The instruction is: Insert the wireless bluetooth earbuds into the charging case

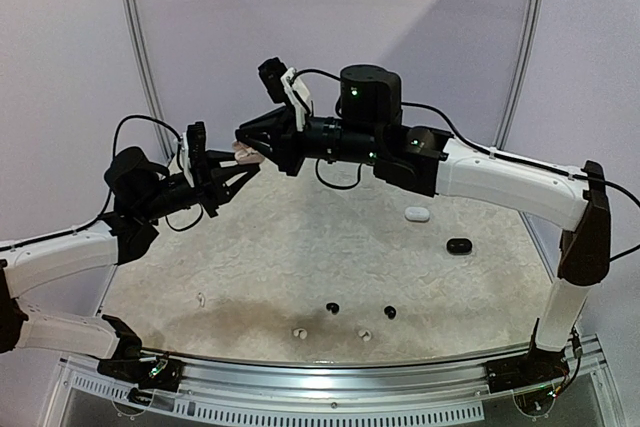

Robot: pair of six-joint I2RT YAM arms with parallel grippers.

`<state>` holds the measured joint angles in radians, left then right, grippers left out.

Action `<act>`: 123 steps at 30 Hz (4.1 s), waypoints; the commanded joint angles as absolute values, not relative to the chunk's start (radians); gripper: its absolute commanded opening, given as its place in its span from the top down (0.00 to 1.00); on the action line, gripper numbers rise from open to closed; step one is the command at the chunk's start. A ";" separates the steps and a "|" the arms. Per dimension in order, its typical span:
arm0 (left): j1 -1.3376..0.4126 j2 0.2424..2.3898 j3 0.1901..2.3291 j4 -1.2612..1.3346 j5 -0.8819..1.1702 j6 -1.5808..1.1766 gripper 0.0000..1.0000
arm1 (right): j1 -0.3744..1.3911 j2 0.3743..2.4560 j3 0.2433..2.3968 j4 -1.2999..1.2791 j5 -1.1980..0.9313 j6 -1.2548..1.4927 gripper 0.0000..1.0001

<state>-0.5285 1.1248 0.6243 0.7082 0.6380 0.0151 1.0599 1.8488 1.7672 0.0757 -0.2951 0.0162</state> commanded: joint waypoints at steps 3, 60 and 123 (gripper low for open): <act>-0.540 1.140 0.650 0.734 0.686 -0.030 1.00 | 1.057 1.820 1.717 0.117 -0.292 -0.028 1.00; -0.539 1.132 0.640 0.724 0.669 -0.035 1.00 | 1.017 1.774 1.483 0.285 -0.241 0.145 0.83; -0.302 0.337 0.357 -0.256 -0.204 -0.012 1.00 | 1.286 2.771 2.460 -0.223 0.073 0.462 0.36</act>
